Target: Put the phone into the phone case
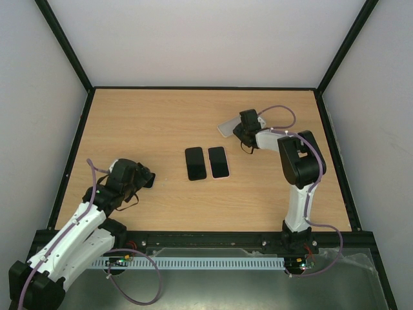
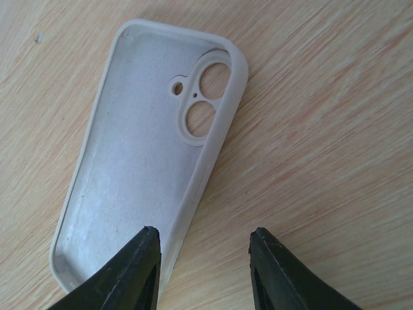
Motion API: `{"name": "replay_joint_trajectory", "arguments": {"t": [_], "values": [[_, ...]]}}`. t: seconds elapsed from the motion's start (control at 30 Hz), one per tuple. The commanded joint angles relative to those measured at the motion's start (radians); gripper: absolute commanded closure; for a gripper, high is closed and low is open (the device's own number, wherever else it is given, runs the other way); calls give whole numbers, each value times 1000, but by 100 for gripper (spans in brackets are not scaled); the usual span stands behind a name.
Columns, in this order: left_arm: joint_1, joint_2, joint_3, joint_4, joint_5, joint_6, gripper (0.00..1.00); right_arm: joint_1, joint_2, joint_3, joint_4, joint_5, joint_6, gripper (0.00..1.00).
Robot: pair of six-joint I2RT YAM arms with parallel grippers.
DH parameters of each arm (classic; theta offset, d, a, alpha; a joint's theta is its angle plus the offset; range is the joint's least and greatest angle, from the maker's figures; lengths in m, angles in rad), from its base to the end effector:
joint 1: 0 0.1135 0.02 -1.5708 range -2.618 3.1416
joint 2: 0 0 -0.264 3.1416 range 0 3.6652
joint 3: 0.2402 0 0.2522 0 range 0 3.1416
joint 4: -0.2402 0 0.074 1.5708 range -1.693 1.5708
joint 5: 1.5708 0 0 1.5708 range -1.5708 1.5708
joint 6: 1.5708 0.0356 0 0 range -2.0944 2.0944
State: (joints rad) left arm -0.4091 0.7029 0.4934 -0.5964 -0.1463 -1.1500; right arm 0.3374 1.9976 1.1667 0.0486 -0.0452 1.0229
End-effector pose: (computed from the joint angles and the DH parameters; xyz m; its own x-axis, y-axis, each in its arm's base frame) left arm 0.1363 -0.0534 0.2131 -0.5451 -0.7479 -0.3789 -0.4812 0.6491 -0.5891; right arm 0.3925 0.1394 0.1361 -0.6546 0.6741 -0.3423 0.3798 0.6847 0.6221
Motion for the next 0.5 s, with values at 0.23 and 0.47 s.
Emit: {"name": "replay_joint_trajectory", "arguments": {"t": [0.23, 0.47], "values": [[7, 0, -10, -27, -18, -42, 1, -5, 115, 70, -61, 41, 73, 68], [7, -10, -12, -58, -28, -68, 0, -5, 137, 36, -56, 79, 57, 78]]}}
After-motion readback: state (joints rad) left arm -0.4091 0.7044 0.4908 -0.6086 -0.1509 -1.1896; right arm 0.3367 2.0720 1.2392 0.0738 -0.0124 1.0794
